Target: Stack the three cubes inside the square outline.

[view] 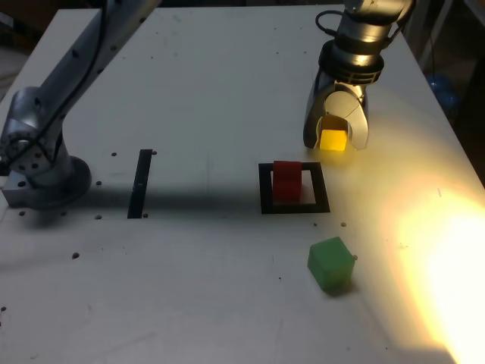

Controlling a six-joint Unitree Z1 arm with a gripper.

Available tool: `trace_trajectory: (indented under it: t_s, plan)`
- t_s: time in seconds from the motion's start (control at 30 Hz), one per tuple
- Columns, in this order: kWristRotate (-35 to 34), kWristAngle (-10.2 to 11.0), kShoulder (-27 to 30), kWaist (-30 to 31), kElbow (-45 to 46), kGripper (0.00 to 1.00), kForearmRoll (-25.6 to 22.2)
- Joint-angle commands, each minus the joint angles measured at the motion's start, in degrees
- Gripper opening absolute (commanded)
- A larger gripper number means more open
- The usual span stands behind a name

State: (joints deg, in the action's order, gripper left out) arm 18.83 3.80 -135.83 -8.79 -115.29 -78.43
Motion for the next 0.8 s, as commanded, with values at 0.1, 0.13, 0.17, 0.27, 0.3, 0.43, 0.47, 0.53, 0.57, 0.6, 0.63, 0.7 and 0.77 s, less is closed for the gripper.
trace_trajectory:
  t_s: [0.1, 0.13, 0.17, 0.27, 0.3, 0.43, 0.47, 0.53, 0.57, 0.6, 0.63, 0.7, 0.77]
  plan:
    - [-0.11, 0.19, 0.45, 0.09, 0.32, 0.39, -0.08]
    - [-0.11, 0.23, 0.57, 0.09, 0.40, 0.39, -0.09]
    - [-0.11, 0.27, 0.68, 0.09, 0.47, 0.39, -0.10]
    - [-0.12, 0.39, 1.02, 0.09, 0.80, 0.38, -0.14]
    - [-0.12, 0.44, 1.17, 0.09, 0.97, 0.38, -0.15]
    - [-0.21, 0.70, 2.31, 0.09, 2.09, 0.38, -0.16]
    - [-0.26, 0.79, 2.81, 0.09, 2.56, 0.38, -0.14]
    - [-0.47, 0.95, 4.42, 0.16, 4.00, 0.38, -0.09]
    - [-0.63, 1.02, 5.32, 0.23, 4.78, 0.38, -0.03]
    - [-0.84, 1.09, 6.31, 0.34, 5.65, 0.38, 0.03]
    - [-1.12, 1.15, 7.39, 0.48, 6.60, 0.38, 0.10]
    - [-1.83, 1.21, 9.77, 0.93, 8.69, 0.38, 0.28]
    - [-2.71, 1.23, 12.29, 1.59, 10.94, 0.38, 0.52]
